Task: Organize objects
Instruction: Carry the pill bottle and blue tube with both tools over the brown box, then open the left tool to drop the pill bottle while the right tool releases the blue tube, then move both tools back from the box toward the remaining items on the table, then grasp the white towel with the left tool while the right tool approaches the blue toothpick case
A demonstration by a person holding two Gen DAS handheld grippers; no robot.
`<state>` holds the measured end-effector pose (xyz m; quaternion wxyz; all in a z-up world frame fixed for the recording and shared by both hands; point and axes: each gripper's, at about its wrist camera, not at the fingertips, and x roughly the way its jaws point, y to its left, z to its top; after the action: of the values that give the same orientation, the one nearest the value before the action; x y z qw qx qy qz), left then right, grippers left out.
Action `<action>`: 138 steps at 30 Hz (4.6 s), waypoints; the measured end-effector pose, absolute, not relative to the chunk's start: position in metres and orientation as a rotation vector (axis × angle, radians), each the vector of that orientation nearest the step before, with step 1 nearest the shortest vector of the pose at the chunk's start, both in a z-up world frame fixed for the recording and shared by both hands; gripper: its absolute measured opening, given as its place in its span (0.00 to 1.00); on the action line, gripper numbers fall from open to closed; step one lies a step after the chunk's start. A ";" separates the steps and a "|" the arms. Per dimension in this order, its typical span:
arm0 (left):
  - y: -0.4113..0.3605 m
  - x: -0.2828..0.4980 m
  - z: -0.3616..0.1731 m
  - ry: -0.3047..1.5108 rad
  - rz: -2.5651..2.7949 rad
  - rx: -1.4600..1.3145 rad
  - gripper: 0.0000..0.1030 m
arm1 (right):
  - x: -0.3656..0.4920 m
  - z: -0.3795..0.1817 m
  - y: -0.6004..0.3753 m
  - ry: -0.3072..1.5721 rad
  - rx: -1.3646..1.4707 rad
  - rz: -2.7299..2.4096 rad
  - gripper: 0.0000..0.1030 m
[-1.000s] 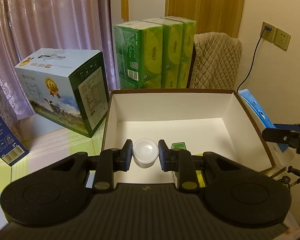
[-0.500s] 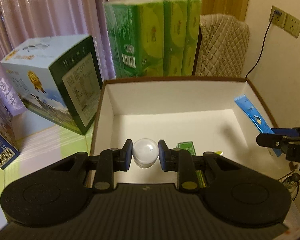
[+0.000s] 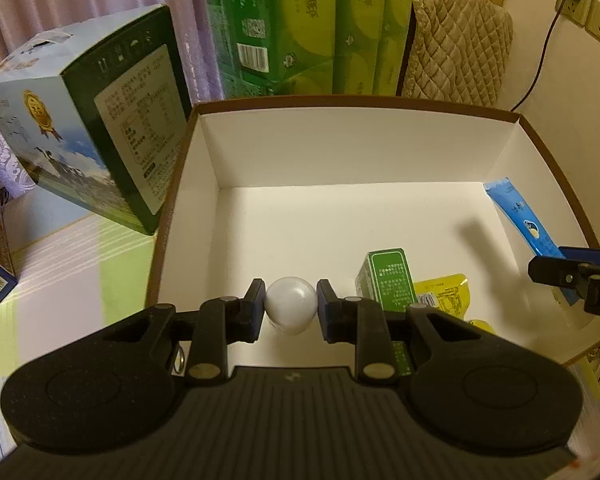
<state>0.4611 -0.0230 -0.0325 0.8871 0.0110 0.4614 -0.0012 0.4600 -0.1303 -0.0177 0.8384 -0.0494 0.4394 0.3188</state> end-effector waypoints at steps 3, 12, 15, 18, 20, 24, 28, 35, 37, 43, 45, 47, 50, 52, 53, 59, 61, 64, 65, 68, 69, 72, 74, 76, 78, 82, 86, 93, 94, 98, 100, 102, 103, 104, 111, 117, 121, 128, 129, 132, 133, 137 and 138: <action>-0.023 0.463 -0.035 0.967 -0.012 0.013 0.22 | 0.461 -0.019 -0.130 0.931 -0.104 0.670 0.36; -0.027 0.464 -0.033 0.957 -0.019 0.024 0.33 | 0.463 -0.016 -0.130 0.920 -0.104 0.661 0.36; -0.027 0.463 -0.029 0.945 -0.020 0.024 0.39 | 0.463 -0.016 -0.130 0.916 -0.103 0.660 0.36; -0.026 0.461 -0.026 0.941 -0.020 0.020 0.41 | 0.463 -0.015 -0.130 0.913 -0.102 0.661 0.37; -0.025 0.460 -0.024 0.938 -0.020 0.018 0.44 | 0.464 -0.014 -0.131 0.912 -0.100 0.661 0.37; -0.024 0.456 -0.022 0.934 -0.012 0.017 0.47 | 0.465 -0.012 -0.131 0.910 -0.094 0.662 0.37; -0.022 0.453 -0.019 0.929 0.010 0.014 0.55 | 0.467 -0.010 -0.132 0.906 -0.045 0.684 0.41; -0.022 0.440 -0.009 0.904 0.014 0.021 0.67 | 0.460 0.001 -0.140 0.876 -0.002 0.701 0.65; -0.021 0.435 -0.005 0.896 0.014 0.018 0.69 | 0.456 0.006 -0.144 0.866 0.001 0.703 0.67; -0.018 0.416 0.011 0.869 0.004 0.006 0.76 | 0.436 0.019 -0.159 0.838 0.020 0.720 0.69; -0.017 0.407 0.016 0.857 0.001 0.000 0.77 | 0.429 0.022 -0.164 0.834 0.024 0.726 0.69; -0.016 0.399 0.021 0.851 0.004 -0.010 0.78 | 0.422 0.026 -0.168 0.831 0.031 0.734 0.69; -0.013 0.384 0.028 0.834 0.006 -0.029 0.82 | 0.412 0.031 -0.174 0.825 0.040 0.745 0.70; -0.012 0.373 0.033 0.826 0.008 -0.036 0.82 | 0.405 0.034 -0.178 0.819 0.045 0.752 0.70; -0.011 0.368 0.035 0.824 0.009 -0.039 0.83 | 0.401 0.037 -0.179 0.815 0.046 0.758 0.70; -0.004 0.337 0.045 0.817 0.034 -0.070 0.85 | 0.378 0.047 -0.187 0.789 0.040 0.780 0.70; -0.003 0.326 0.048 0.812 0.039 -0.076 0.85 | 0.371 0.049 -0.190 0.785 0.036 0.784 0.70; -0.002 0.311 0.052 0.808 0.045 -0.077 0.85 | 0.359 0.051 -0.194 0.780 0.028 0.790 0.70; -0.002 0.306 0.054 0.806 0.046 -0.080 0.85 | 0.357 0.052 -0.195 0.780 0.026 0.788 0.70; 0.000 0.291 0.058 0.801 0.048 -0.091 0.86 | 0.347 0.052 -0.201 0.781 0.023 0.784 0.70; 0.000 0.285 0.059 0.802 0.047 -0.095 0.86 | 0.342 0.053 -0.203 0.782 0.022 0.786 0.70; 0.002 0.270 0.061 0.802 0.048 -0.100 0.88 | 0.331 0.054 -0.208 0.783 0.018 0.790 0.70; 0.003 0.261 0.061 0.803 0.049 -0.103 0.88 | 0.323 0.054 -0.211 0.786 0.013 0.793 0.70; 0.004 0.252 0.060 0.808 0.049 -0.108 0.88 | 0.314 0.053 -0.214 0.795 0.009 0.797 0.70; 0.005 0.243 0.059 0.812 0.048 -0.113 0.88 | 0.305 0.052 -0.217 0.805 0.005 0.800 0.70; 0.008 0.224 0.056 0.826 0.045 -0.117 0.88 | 0.288 0.046 -0.220 0.830 -0.004 0.809 0.70; 0.010 0.208 0.048 0.856 0.053 -0.118 0.88 | 0.271 0.037 -0.224 0.870 -0.004 0.820 0.70; 0.016 0.182 0.034 0.904 0.055 -0.134 0.88 | 0.249 0.026 -0.227 0.916 -0.013 0.820 0.70; 0.017 0.179 0.032 0.909 0.056 -0.137 0.88 | 0.246 0.025 -0.227 0.921 -0.014 0.820 0.70; 0.022 0.167 0.027 0.921 0.067 -0.148 0.88 | 0.237 0.020 -0.228 0.942 -0.025 0.819 0.70; 0.025 0.161 0.025 0.924 0.073 -0.147 0.88 | 0.232 0.017 -0.228 0.950 -0.034 0.817 0.70; 0.027 0.156 0.022 0.931 0.075 -0.152 0.88 | 0.227 0.014 -0.227 0.962 -0.044 0.816 0.70; 0.028 0.154 0.021 0.936 0.075 -0.153 0.88 | 0.225 0.012 -0.227 0.968 -0.048 0.815 0.70; 0.029 0.152 0.019 0.941 0.076 -0.153 0.88 | 0.223 0.010 -0.227 0.975 -0.053 0.814 0.70; 0.033 0.142 0.005 0.990 0.083 -0.158 0.88 | 0.210 -0.002 -0.224 1.017 -0.079 0.811 0.70; 0.032 0.137 -0.006 1.019 0.084 -0.153 0.88 | 0.200 -0.009 -0.221 1.039 -0.099 0.812 0.70; 0.032 0.136 -0.012 1.035 0.083 -0.155 0.88 | 0.198 -0.014 -0.220 1.055 -0.105 0.806 0.70; 0.035 0.138 -0.024 1.064 0.088 -0.163 0.88 | 0.200 -0.022 -0.219 1.080 -0.108 0.789 0.70; 0.035 0.139 -0.026 1.067 0.090 -0.162 0.88 | 0.201 -0.023 -0.218 1.084 -0.108 0.787 0.70; 0.035 0.140 -0.030 1.075 0.097 -0.162 0.88 | 0.204 -0.026 -0.218 1.093 -0.109 0.784 0.70; 0.036 0.141 -0.032 1.077 0.098 -0.163 0.88 | 0.205 -0.026 -0.218 1.095 -0.109 0.784 0.70; 0.037 0.141 -0.039 1.078 0.100 -0.161 0.88 | 0.208 -0.028 -0.217 1.101 -0.109 0.785 0.70; 0.037 0.141 -0.042 1.080 0.102 -0.158 0.88 | 0.209 -0.029 -0.218 1.103 -0.109 0.784 0.70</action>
<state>0.1408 0.0370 -0.0417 0.8536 -0.0749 0.5133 0.0483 0.2089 -0.2177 -0.0292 0.7783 -0.0504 0.5102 0.3626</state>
